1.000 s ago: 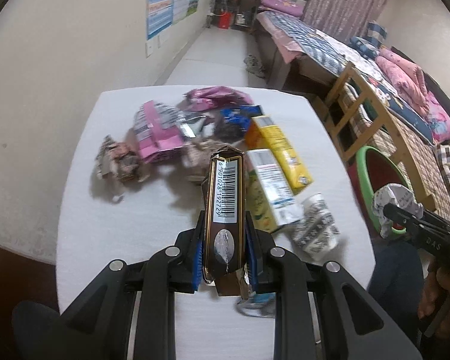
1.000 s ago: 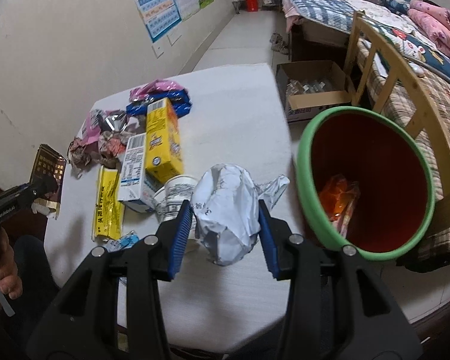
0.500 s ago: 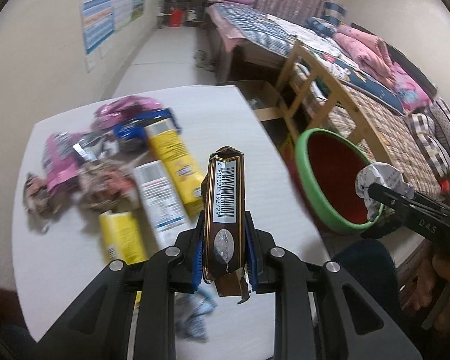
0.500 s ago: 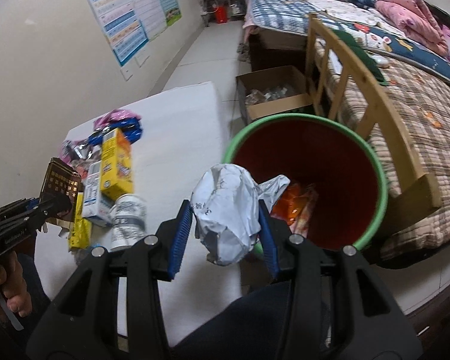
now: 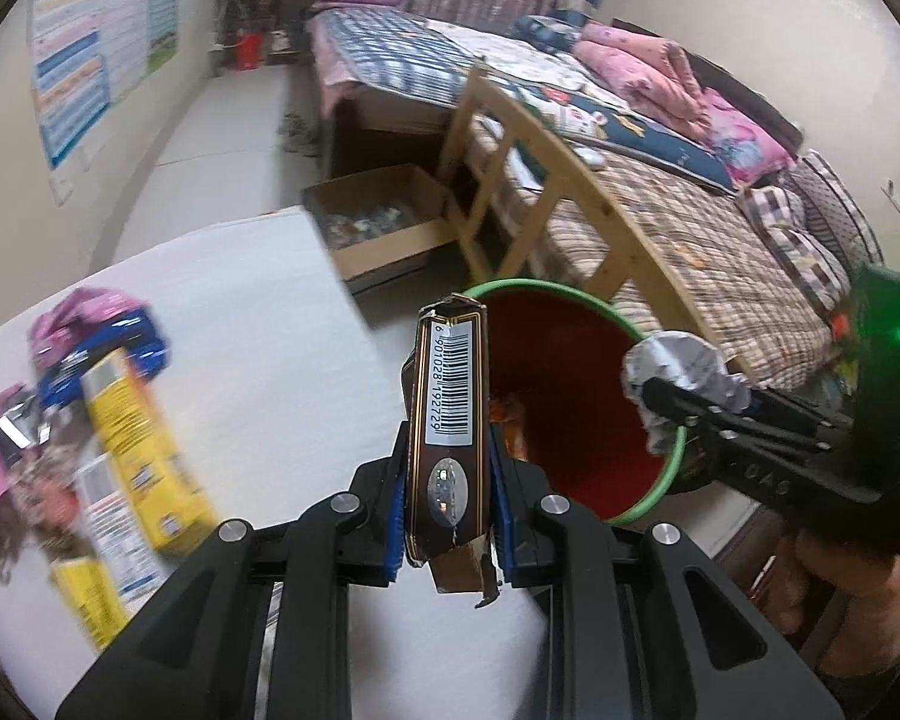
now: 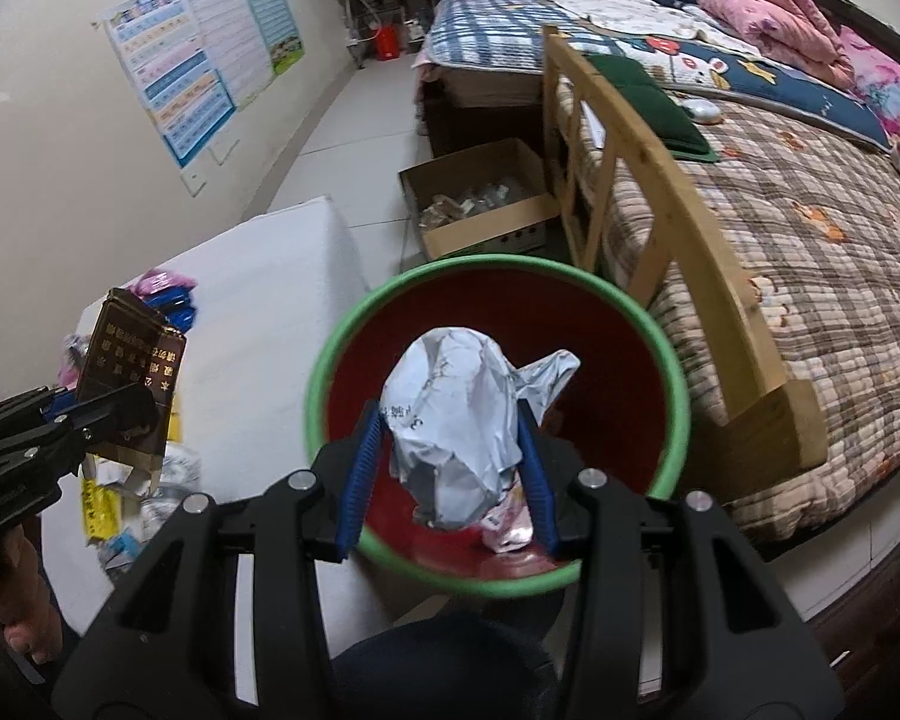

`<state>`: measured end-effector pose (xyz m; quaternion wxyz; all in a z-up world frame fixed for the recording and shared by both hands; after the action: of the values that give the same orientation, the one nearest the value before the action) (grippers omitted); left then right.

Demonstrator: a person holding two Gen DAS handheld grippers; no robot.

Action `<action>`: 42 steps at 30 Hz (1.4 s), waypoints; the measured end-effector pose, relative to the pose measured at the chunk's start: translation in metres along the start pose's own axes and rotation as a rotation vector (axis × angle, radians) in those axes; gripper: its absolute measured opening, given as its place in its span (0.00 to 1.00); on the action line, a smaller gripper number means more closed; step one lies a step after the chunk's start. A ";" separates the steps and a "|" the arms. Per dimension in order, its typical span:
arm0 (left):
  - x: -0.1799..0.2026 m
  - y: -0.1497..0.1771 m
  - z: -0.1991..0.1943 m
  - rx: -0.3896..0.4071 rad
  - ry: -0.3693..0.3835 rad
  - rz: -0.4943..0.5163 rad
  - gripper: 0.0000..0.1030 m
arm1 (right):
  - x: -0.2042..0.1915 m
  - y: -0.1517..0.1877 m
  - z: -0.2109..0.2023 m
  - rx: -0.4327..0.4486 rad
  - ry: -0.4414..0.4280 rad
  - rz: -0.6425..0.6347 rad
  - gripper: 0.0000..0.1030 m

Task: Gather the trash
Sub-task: 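Carry both items over the green bin and open both tools to drop them, then move both tools back over the table toward the remaining trash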

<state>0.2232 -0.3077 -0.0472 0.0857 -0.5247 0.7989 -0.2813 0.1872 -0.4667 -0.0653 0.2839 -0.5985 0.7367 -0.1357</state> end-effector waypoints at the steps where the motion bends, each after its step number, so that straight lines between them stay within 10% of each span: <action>1: 0.006 -0.003 0.004 -0.003 0.009 0.006 0.20 | 0.005 -0.001 0.002 -0.001 0.006 0.006 0.41; 22: 0.064 -0.031 0.078 -0.076 0.095 0.050 0.19 | 0.055 -0.002 0.046 -0.053 -0.007 0.045 0.43; 27: 0.056 -0.029 0.074 -0.069 0.065 0.034 0.44 | 0.051 0.002 0.048 -0.051 0.001 0.050 0.77; 34: 0.031 -0.031 0.056 -0.016 -0.011 -0.012 0.91 | 0.043 0.003 0.038 -0.031 0.014 0.052 0.92; 42: -0.008 -0.021 0.018 0.017 -0.090 -0.043 0.92 | 0.009 0.004 0.022 -0.019 0.035 0.016 0.95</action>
<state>0.2513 -0.3137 -0.0519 0.1202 -0.5531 0.7803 -0.2661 0.1958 -0.4713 -0.0876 0.2662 -0.5930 0.7475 -0.1368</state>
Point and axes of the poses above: each gripper's, at about its wrist camera, not at the fingertips, and z roughly the way its jaws point, x to its right, y to its underside, the point moved 5 cm from there along z, roughly the way its jaws point, and after that the axes turned 7 degrees about -y, right-handed, at the moved point
